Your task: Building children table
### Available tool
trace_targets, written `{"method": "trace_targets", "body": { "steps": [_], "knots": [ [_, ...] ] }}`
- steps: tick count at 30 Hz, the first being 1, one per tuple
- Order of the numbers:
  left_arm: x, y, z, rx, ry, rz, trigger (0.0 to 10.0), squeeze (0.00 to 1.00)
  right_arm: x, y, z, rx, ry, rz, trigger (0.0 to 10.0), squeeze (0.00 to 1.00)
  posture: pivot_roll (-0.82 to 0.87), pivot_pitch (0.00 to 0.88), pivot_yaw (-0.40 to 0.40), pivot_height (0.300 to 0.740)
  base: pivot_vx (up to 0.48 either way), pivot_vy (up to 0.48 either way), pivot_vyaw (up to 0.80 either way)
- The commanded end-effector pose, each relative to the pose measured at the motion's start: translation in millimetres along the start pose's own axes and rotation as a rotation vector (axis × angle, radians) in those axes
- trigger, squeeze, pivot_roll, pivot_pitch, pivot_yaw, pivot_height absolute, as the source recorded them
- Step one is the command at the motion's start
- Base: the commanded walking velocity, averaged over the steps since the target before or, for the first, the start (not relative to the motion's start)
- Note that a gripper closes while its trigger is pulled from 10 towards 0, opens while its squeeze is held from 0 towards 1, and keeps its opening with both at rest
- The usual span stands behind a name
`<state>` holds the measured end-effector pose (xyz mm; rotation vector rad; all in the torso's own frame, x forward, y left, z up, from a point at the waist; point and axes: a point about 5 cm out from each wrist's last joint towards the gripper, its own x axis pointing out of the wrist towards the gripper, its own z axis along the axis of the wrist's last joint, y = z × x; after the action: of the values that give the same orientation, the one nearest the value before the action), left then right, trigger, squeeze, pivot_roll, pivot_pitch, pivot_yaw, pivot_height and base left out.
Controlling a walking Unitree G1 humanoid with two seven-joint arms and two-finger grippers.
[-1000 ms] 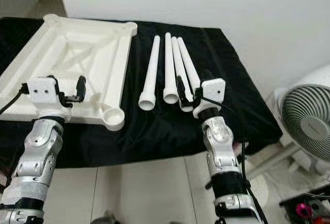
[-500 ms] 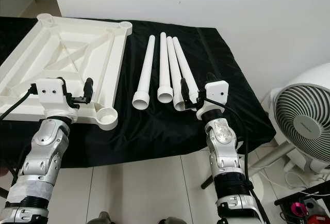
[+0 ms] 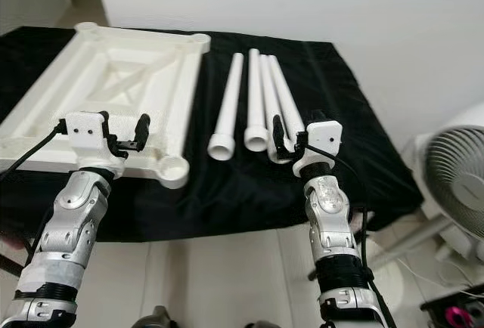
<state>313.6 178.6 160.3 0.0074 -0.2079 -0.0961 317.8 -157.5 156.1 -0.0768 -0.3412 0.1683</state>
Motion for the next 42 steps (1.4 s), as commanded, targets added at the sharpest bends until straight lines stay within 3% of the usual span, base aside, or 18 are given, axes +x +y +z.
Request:
{"method": "trace_targets", "body": {
  "steps": [1,15,33,42],
  "knots": [
    [1.4,-2.3,-1.5,-0.005,0.013,-0.014,10.0,0.0,-3.5,-5.1,-1.7,-0.016,0.007,-0.017,10.0,0.0,0.01,0.041,-0.014,0.74,0.0,0.349,0.0],
    [1.3,-1.5,-1.0,0.005,0.013,-0.036,10.0,0.0,-4.9,-4.4,-4.3,-0.019,0.016,-0.023,10.0,0.0,0.02,0.038,-0.01,0.74,0.0,0.118,0.0],
    [2.0,-14.5,4.7,0.154,-0.022,-0.109,10.0,0.0,-5.8,-4.9,-6.3,-0.019,0.023,-0.044,10.0,0.0,0.02,0.047,-0.001,0.74,0.0,0.0,0.0],
    [1.6,-16.0,5.4,0.119,-0.03,-0.109,10.0,0.0,-4.3,-6.3,-5.8,-0.019,0.023,-0.05,10.0,0.0,0.02,0.051,-0.003,0.74,0.0,-0.06,0.0]
  ]
}}
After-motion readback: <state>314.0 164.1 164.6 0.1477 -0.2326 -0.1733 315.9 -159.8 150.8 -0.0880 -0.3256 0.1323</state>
